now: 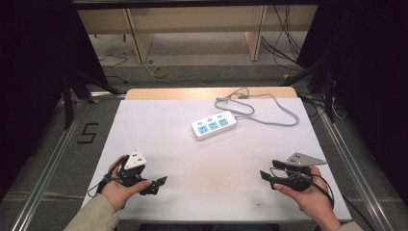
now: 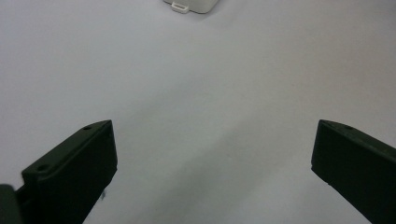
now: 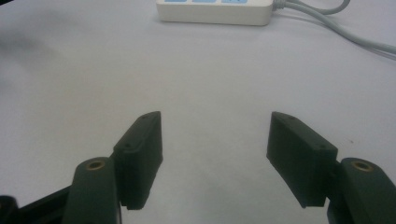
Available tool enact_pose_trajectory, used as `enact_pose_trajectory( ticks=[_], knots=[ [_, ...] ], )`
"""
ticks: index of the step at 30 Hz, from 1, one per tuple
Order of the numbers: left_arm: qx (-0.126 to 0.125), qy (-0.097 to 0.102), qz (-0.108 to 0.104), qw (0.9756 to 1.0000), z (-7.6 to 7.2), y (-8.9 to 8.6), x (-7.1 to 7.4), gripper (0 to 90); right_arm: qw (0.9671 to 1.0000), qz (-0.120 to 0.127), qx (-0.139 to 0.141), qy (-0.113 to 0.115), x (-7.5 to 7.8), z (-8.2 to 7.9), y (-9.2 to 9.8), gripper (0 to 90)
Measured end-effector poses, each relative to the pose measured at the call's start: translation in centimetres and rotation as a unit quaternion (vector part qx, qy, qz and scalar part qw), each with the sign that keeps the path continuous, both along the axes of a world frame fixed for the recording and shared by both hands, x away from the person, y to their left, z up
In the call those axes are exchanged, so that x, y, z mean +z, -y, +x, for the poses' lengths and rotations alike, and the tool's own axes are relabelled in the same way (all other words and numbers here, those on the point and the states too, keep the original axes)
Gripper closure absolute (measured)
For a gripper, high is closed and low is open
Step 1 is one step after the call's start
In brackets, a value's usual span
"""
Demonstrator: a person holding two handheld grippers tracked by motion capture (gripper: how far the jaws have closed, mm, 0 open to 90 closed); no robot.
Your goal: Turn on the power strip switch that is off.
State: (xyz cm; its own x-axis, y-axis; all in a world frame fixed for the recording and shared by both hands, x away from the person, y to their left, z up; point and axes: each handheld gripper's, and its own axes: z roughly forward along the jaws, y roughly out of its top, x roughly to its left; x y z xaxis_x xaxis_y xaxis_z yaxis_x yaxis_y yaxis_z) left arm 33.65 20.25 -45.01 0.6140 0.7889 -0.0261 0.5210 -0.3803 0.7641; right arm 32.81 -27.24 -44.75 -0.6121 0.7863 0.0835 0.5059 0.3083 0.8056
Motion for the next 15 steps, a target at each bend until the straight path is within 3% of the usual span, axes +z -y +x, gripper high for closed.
enact_pose_trajectory(
  ticks=[4,9,10,11,15],
  knots=[
    [0.001,0.001,0.003,1.0,0.1,0.1,0.0,0.0,0.9999,-0.009,0.003,-0.003,0.0,0.0,-0.1,43.0],
    [0.0,-0.001,0.008,1.0,0.2,0.2,-0.1,0.0,0.9998,-0.02,0.003,-0.004,0.3,0.2,-0.5,64.4],
    [0.0,-0.001,0.008,1.0,0.2,0.2,-0.1,0.0,0.9998,-0.02,0.003,-0.004,0.3,0.2,-0.5,64.4],
    [0.002,-0.002,0.007,1.0,0.2,0.2,-0.2,0.0,0.9997,-0.023,0.0,0.0,0.5,0.4,-0.7,72.5],
    [0.002,-0.004,0.014,0.9999,0.5,0.2,-0.2,0.0,0.9995,-0.03,-0.001,-0.01,0.7,0.8,-1.1,87.1]
  ],
)
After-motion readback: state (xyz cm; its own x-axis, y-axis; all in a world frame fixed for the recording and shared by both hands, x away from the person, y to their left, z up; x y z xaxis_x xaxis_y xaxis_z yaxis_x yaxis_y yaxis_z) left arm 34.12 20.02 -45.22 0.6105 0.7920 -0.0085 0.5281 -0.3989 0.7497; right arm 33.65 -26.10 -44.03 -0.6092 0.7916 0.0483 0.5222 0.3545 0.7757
